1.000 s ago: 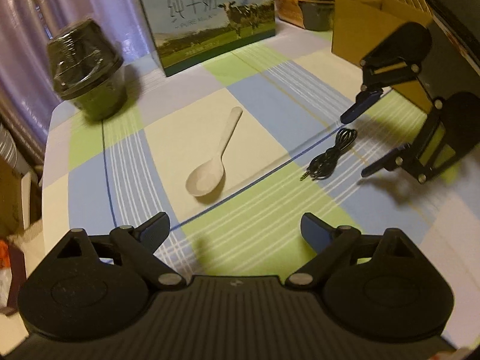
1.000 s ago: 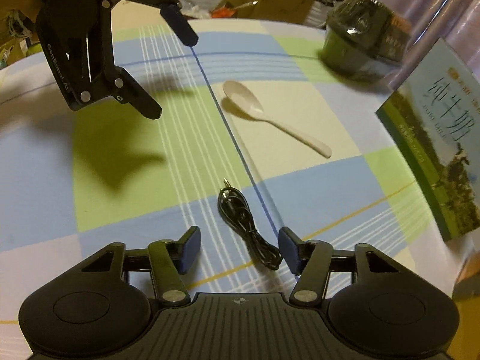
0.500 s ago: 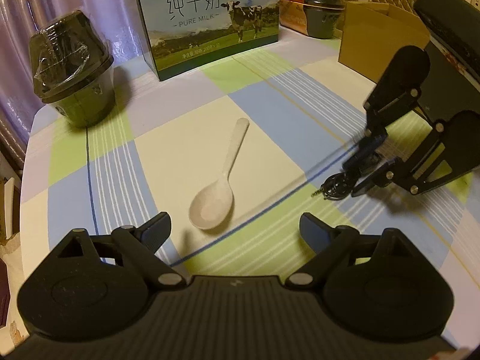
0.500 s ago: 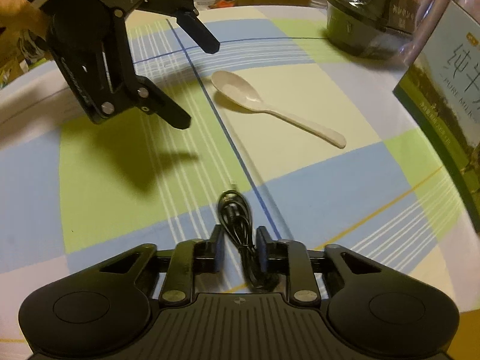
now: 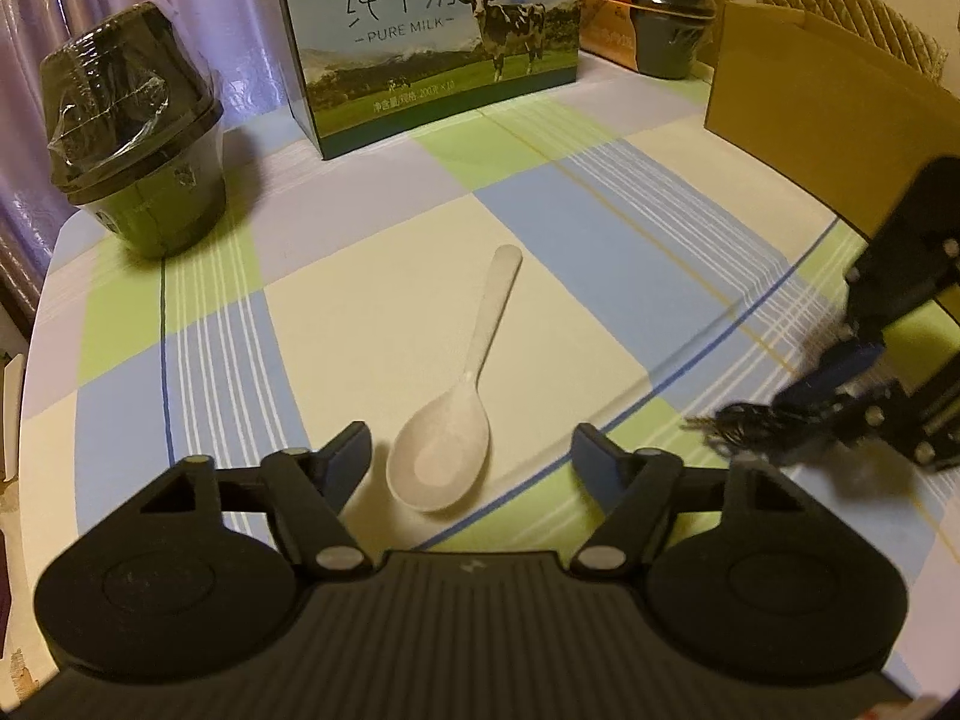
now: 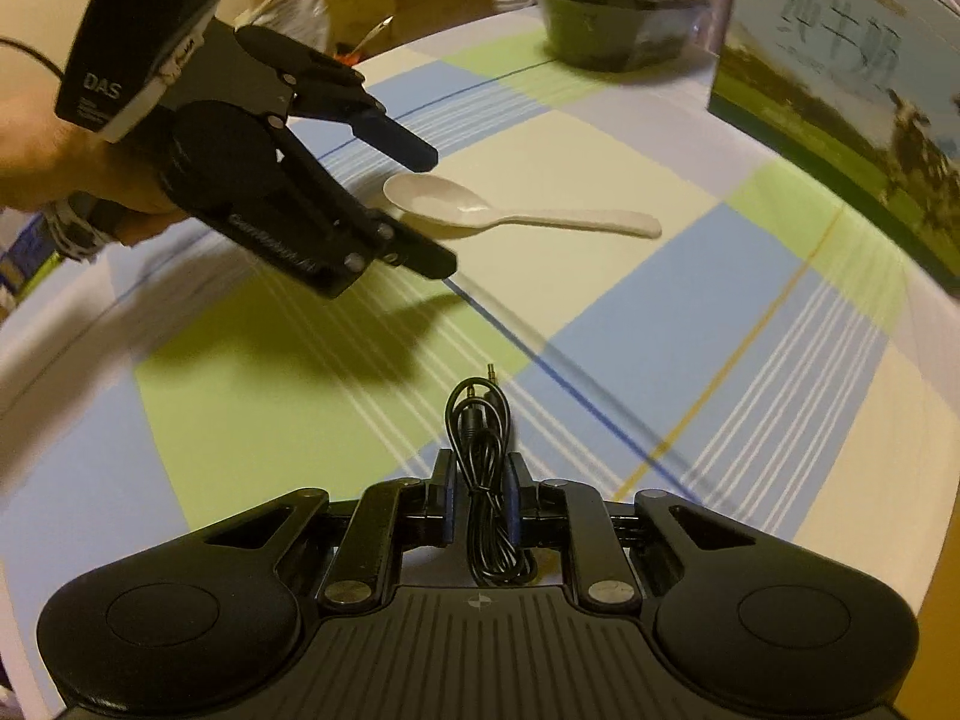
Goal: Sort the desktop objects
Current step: 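Grasp the black cable with the right gripper while the left approaches the white spoon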
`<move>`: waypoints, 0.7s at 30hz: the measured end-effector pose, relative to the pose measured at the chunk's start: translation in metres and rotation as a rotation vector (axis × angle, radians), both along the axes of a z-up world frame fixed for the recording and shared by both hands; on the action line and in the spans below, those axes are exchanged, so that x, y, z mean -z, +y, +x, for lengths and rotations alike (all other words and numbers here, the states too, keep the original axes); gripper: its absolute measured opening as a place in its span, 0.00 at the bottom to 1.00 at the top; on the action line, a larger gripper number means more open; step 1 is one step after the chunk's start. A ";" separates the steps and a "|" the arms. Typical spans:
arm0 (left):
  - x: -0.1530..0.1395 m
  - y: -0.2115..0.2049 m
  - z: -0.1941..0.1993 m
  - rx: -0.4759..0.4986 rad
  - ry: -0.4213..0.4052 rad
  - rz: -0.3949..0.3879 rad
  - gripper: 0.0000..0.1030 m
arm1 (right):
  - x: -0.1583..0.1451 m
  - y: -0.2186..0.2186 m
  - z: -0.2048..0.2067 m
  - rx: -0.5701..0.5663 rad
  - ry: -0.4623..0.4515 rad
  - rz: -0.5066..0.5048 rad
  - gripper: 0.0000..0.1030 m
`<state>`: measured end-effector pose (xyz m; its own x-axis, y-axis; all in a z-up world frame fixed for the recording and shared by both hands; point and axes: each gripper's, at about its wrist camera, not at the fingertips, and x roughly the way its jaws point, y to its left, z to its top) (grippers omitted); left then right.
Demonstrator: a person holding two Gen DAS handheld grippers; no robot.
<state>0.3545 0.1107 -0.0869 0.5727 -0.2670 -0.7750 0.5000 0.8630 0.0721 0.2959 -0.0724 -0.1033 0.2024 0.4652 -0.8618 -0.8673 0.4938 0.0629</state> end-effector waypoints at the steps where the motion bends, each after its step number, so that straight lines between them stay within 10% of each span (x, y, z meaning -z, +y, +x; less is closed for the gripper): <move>1: 0.000 0.001 0.001 -0.001 0.000 -0.005 0.59 | 0.000 -0.002 -0.001 0.017 0.002 0.003 0.12; 8: 0.004 -0.004 -0.003 -0.025 0.012 0.044 0.22 | -0.001 -0.017 -0.006 0.113 0.002 0.017 0.12; 21: -0.022 -0.037 -0.091 -0.125 0.188 -0.105 0.21 | -0.017 -0.078 -0.051 0.448 0.143 0.164 0.12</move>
